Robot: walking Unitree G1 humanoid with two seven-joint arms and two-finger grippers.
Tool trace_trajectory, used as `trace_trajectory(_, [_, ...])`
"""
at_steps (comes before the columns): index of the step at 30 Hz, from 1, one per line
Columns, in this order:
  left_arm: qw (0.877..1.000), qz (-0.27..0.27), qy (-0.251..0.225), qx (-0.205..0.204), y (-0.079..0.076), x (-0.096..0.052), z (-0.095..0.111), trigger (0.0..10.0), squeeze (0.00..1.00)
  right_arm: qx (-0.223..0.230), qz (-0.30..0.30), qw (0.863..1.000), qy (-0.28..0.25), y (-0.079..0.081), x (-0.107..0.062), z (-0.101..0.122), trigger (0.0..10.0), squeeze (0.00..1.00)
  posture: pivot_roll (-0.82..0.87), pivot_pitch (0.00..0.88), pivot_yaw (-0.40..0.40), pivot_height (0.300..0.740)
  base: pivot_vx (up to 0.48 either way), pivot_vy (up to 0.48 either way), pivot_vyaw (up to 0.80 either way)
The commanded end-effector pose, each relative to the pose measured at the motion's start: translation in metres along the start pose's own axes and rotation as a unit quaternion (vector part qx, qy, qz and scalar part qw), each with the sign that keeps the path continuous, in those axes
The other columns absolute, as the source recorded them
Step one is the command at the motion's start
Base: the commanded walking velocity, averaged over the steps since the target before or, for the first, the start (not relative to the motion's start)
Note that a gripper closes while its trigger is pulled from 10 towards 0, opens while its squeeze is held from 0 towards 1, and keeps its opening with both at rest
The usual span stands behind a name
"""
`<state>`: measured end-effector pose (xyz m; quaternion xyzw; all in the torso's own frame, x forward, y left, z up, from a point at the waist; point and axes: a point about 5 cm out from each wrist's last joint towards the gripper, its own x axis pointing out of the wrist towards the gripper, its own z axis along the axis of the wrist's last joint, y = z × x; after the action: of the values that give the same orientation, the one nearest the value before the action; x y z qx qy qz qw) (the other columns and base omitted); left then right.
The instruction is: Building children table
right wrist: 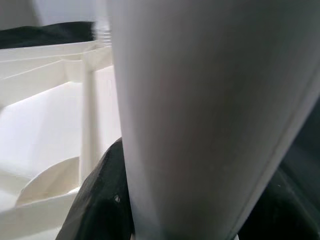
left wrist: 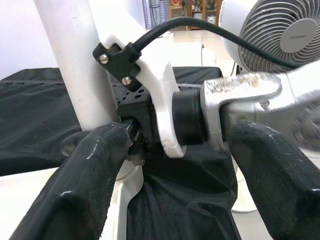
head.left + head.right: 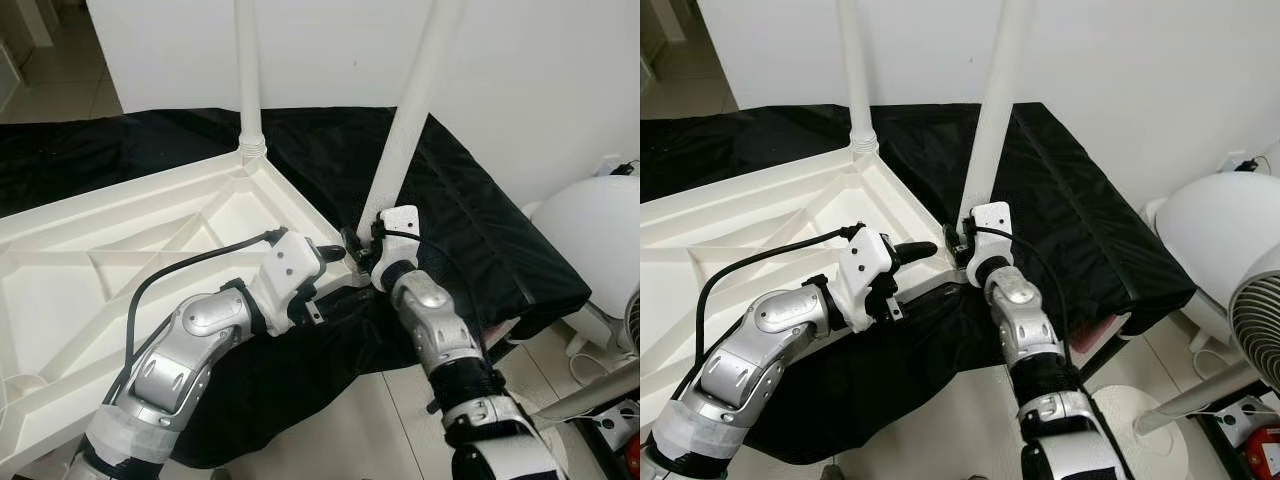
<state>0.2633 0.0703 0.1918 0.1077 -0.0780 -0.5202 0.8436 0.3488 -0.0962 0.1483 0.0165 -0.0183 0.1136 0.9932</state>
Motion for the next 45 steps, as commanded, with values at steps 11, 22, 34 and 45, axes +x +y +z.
trace_trajectory(11, [1.0,-0.005,0.004,-0.007,-0.003,0.0,-0.002,10.0,0.0,0.045,-0.082,0.996,0.003,0.03,-0.012,-0.002,10.0,0.0,0.04,0.08,-0.044,0.74,0.0,0.0,0.0])
trace_trajectory(22, [1.0,-0.001,0.005,-0.005,-0.003,-0.001,-0.001,10.0,0.0,0.039,-0.079,0.996,-0.016,0.023,-0.015,0.005,10.0,1.0,0.04,0.075,-0.047,0.74,0.0,0.0,0.0])
trace_trajectory(34, [1.0,-0.004,0.004,-0.005,-0.002,0.001,-0.002,10.0,0.0,0.009,0.046,0.999,-0.018,0.011,-0.016,0.009,10.0,0.0,0.03,0.063,-0.049,0.74,0.0,0.0,0.0])
trace_trajectory(45, [1.0,-0.008,0.0,-0.002,-0.002,0.004,-0.001,10.0,0.0,-0.053,0.142,0.989,-0.005,-0.007,-0.007,0.006,10.0,0.0,0.04,0.05,-0.048,0.74,0.0,0.0,0.0])
